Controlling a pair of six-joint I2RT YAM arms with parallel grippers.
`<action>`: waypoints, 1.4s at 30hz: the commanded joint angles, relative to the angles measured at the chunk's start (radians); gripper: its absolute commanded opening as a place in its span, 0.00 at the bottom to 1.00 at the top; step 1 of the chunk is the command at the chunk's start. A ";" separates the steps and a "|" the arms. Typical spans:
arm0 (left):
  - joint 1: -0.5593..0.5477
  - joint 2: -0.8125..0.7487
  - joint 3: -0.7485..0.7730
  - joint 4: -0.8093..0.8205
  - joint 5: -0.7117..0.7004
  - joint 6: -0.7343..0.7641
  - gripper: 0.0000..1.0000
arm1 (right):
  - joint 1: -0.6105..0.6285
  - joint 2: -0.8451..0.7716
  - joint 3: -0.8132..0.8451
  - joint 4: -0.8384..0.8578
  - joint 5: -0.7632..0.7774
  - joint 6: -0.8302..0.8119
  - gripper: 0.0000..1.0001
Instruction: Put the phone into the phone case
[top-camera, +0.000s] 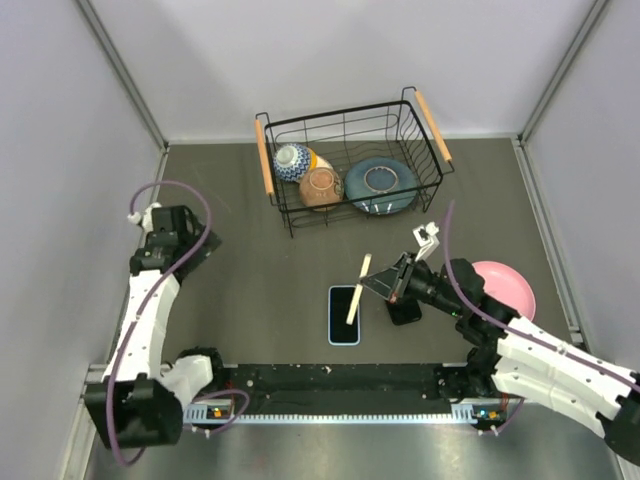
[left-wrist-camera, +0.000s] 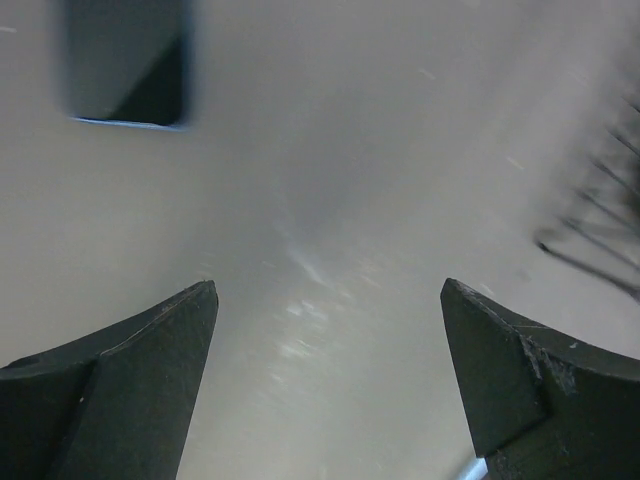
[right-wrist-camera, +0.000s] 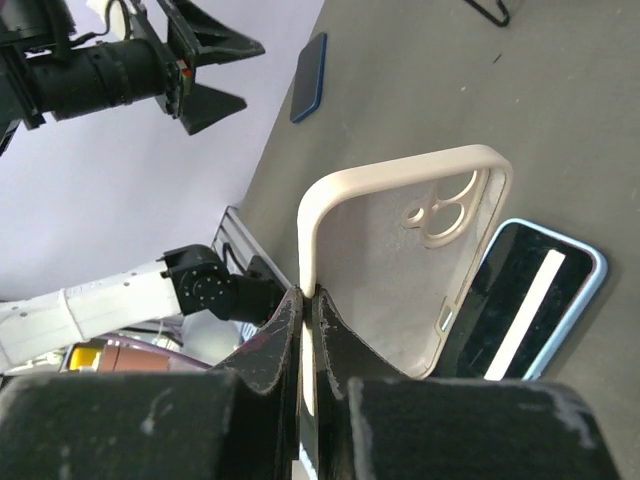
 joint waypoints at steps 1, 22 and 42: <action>0.159 0.115 0.068 -0.053 -0.167 0.082 0.98 | 0.001 -0.077 0.079 -0.099 0.059 -0.080 0.00; 0.464 0.634 0.294 0.009 -0.032 0.305 0.98 | 0.001 -0.119 0.131 -0.273 0.070 -0.105 0.00; 0.475 0.755 0.242 0.092 0.139 0.394 0.99 | 0.001 -0.170 0.141 -0.330 0.088 -0.119 0.00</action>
